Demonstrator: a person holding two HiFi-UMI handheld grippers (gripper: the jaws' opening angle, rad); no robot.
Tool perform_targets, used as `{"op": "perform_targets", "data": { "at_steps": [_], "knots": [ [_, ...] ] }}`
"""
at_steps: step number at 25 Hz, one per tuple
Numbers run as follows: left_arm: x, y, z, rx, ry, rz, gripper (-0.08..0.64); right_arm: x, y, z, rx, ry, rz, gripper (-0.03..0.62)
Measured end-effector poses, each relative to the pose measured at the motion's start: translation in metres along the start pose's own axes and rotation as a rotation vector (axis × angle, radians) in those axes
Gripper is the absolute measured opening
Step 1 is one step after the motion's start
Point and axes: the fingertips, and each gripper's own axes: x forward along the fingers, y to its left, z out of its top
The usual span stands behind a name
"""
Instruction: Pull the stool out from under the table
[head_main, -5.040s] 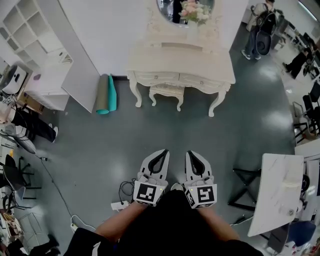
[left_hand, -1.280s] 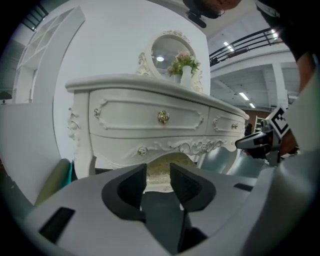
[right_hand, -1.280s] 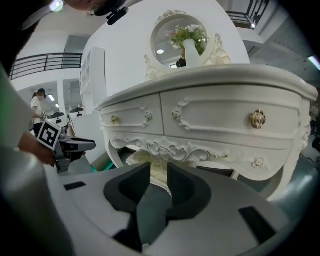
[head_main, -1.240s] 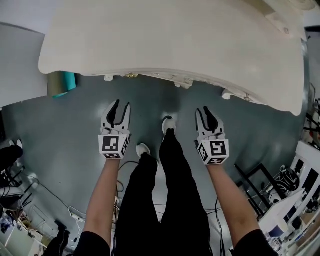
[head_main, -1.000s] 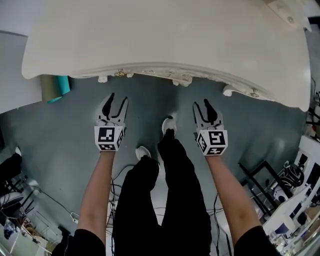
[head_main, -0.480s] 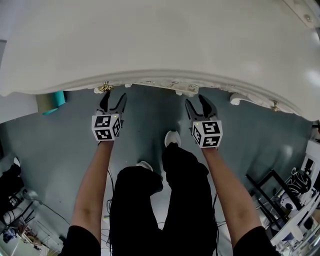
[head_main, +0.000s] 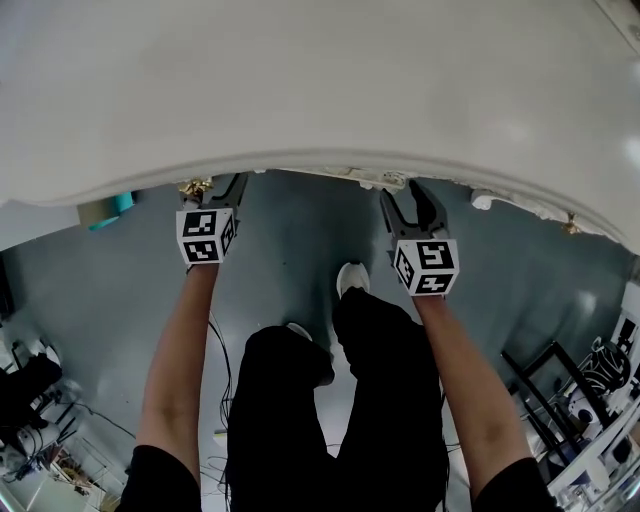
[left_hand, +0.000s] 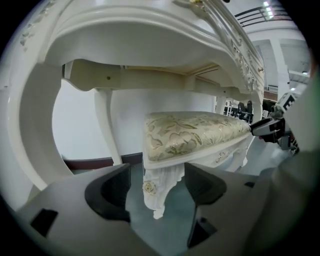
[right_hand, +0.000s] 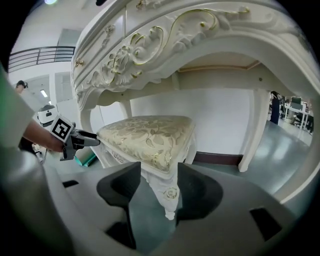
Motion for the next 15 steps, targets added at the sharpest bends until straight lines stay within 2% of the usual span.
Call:
{"op": "perform_targets", "data": {
  "at_steps": [5, 7, 9, 15],
  "knots": [
    [0.002, 0.003, -0.001, 0.009, 0.042, -0.029, 0.337, 0.011, 0.005, 0.009, -0.032, 0.021, -0.006, 0.227],
    [0.005, 0.003, 0.001, 0.035, 0.050, -0.040, 0.336, 0.014, 0.005, 0.011, -0.040, 0.008, -0.022, 0.229],
    [0.008, 0.003, 0.003, 0.062, 0.052, -0.053, 0.336, 0.014, 0.005, 0.010, -0.056, -0.004, -0.033, 0.229],
    [0.014, -0.003, 0.003, 0.074, 0.036, -0.081, 0.334, 0.016, 0.006, 0.009, -0.070, -0.016, -0.025, 0.241]
  ]
}}
